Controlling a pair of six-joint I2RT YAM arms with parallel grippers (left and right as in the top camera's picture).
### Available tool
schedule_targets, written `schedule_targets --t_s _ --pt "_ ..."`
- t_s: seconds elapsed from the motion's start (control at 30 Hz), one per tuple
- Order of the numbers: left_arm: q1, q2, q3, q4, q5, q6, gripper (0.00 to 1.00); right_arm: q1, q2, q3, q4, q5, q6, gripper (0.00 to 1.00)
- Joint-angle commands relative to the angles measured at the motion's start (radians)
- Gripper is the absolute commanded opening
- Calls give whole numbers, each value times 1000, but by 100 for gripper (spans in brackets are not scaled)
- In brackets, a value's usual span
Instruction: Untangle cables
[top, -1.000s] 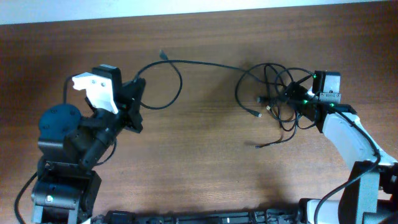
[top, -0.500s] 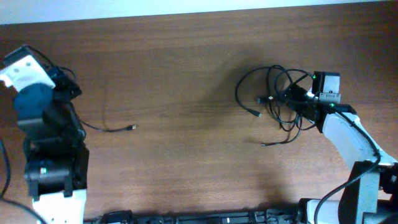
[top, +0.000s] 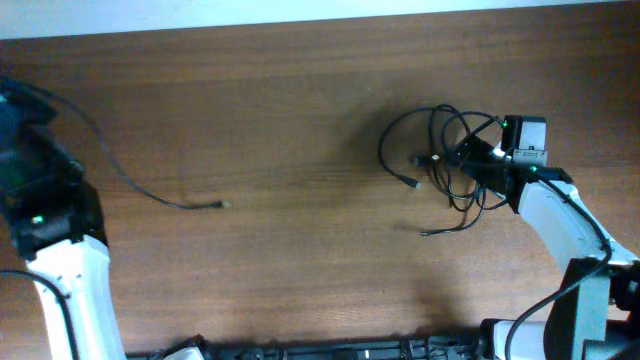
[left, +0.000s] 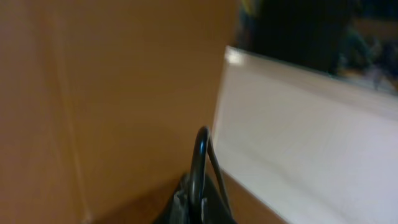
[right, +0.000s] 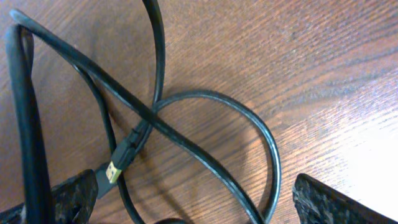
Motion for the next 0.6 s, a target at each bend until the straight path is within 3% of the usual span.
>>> schedule_targets --t_s 0.0,0.17,0.27,0.43,0.57 --pt "121 111 47 165 -10 9 0 -3 7 -10 0 8 -7 99" --pt "157 473 463 84 37 151 0 -3 7 -10 0 8 -7 99" --pt "154 666 642 -24 250 150 0 -3 7 -10 0 8 -7 99" --pt "119 875 652 -116 270 158 0 -3 7 -10 0 8 -7 99" --pt "79 967 652 -336 274 158 0 -3 7 -10 0 8 -7 99"
